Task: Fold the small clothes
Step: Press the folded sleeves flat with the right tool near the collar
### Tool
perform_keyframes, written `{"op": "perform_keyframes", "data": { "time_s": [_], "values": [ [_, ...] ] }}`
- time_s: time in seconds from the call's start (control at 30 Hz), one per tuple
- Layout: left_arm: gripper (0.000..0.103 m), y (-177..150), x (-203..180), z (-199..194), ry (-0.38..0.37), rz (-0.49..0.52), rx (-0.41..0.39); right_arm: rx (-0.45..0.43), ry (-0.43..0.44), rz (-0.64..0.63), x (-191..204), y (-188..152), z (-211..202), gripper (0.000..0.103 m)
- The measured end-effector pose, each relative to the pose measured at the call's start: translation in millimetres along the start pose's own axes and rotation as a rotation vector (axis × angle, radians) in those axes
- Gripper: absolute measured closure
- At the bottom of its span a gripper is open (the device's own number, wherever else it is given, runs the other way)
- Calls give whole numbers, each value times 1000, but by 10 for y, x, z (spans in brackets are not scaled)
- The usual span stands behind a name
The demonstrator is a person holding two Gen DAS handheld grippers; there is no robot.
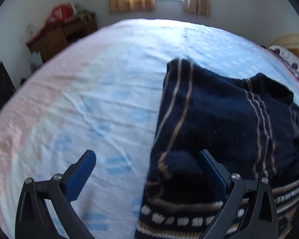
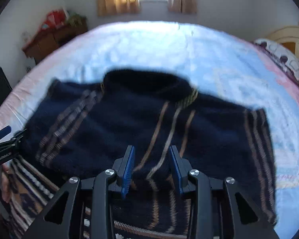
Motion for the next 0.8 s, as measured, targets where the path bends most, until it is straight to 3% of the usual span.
{"op": "perform_keyframes", "data": {
  "time_s": [0.17, 0.3, 0.4, 0.57, 0.7, 0.8],
  "values": [
    [0, -73, 15, 7, 9, 7, 3, -29, 5, -45, -52, -173, -129, 67],
    [0, -84, -15, -4, 37, 23, -16, -42, -14, -29, -54, -1, -261, 66],
    [0, -82, -19, -27, 46, 27, -24, -105, 39, -34, 247, 351, -318, 66],
    [0, -83, -16, -30, 41, 22, -23, -80, 175, -98, 1024, 582, -55, 66],
    [0, -81, -5, -23, 27, 10, -17, 3, 171, -159, 1440, 425, 256, 66],
    [0, -81, 8, -11, 12, -2, -10, -27, 136, -186, 1447, 365, 286, 65]
  ]
}}
Point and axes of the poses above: each gripper's, at about its wrist camera, not at the fingertips, and z roughly the way its jaws point, x to its left, y to its top, the point moved 7 cm from there along z, roughly the way its jaws point, and after that the axes turned 6 degrees about -z, right-handed, at the moved point
